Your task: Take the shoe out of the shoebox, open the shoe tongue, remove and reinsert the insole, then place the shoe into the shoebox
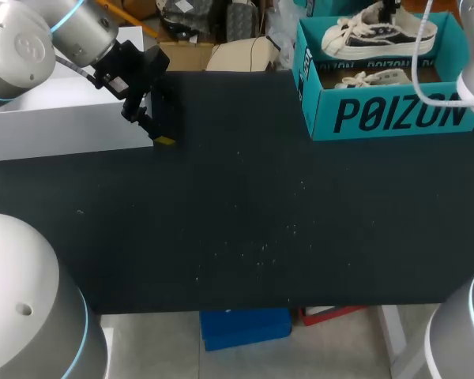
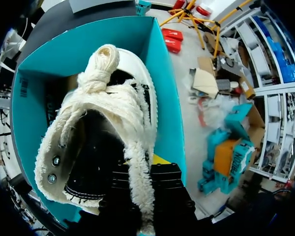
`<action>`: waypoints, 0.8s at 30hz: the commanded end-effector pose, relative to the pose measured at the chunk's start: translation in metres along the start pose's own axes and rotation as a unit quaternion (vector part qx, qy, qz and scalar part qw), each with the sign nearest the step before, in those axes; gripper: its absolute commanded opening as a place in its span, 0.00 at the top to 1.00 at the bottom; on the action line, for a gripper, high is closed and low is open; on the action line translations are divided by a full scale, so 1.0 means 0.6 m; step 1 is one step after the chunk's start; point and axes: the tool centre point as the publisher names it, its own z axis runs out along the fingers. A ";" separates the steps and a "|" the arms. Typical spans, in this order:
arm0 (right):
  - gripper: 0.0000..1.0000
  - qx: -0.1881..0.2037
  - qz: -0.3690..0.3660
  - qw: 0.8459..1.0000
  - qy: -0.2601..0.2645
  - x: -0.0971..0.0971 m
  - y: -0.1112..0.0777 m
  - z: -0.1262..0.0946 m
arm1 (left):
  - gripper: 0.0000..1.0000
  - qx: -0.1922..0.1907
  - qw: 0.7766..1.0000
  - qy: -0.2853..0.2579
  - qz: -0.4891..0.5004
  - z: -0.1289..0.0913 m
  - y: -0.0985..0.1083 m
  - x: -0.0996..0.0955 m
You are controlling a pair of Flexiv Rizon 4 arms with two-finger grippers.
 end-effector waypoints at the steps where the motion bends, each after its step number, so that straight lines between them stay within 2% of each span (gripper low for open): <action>1: 1.00 -0.004 -0.001 1.000 0.018 -0.049 -0.004 0.053 | 0.00 -0.001 1.000 0.000 0.000 0.000 0.000 0.001; 16: 1.00 -0.002 -0.030 0.998 0.049 -0.050 0.001 0.107 | 0.00 -0.001 1.000 0.000 0.000 0.000 0.000 0.001; 24: 1.00 -0.004 -0.038 0.998 0.053 -0.061 0.008 0.129 | 0.00 -0.001 1.000 0.000 0.000 0.000 0.000 0.001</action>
